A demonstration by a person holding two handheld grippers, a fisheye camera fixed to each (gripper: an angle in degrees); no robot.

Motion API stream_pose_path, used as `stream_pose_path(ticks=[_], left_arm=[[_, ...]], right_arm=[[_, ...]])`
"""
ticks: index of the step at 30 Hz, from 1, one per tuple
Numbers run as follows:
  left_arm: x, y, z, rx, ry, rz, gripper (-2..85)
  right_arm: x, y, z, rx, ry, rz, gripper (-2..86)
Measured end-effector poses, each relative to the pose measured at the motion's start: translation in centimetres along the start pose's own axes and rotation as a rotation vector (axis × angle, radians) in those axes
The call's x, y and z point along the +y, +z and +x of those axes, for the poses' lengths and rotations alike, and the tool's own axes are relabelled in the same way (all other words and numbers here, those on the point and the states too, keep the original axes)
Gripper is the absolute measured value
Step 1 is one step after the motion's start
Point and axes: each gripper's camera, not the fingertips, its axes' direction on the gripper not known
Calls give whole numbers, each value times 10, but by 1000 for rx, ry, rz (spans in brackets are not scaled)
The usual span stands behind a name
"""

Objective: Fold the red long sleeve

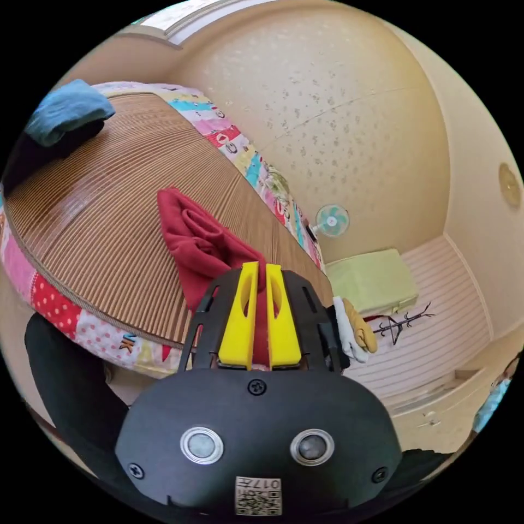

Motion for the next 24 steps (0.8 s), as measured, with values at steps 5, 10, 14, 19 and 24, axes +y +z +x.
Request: stream_pose_path(ticks=[5, 10, 14, 19, 24], left_arm=[[54, 102, 104, 60, 371, -243, 33], [101, 126, 119, 130, 462, -355, 60], [84, 88, 82, -56, 401, -222, 94], [60, 82, -31, -274, 2, -289, 179], [80, 106, -91, 115, -244, -399, 158]], right_arm=[[-20, -33, 1, 31, -33, -2, 8], [-27, -107, 43, -42, 116, -4, 28], [3, -190, 100, -162, 256, 13, 75], [28, -249, 142, -555, 420, -2, 151], [19, -255, 137, -856, 502, -59, 224]])
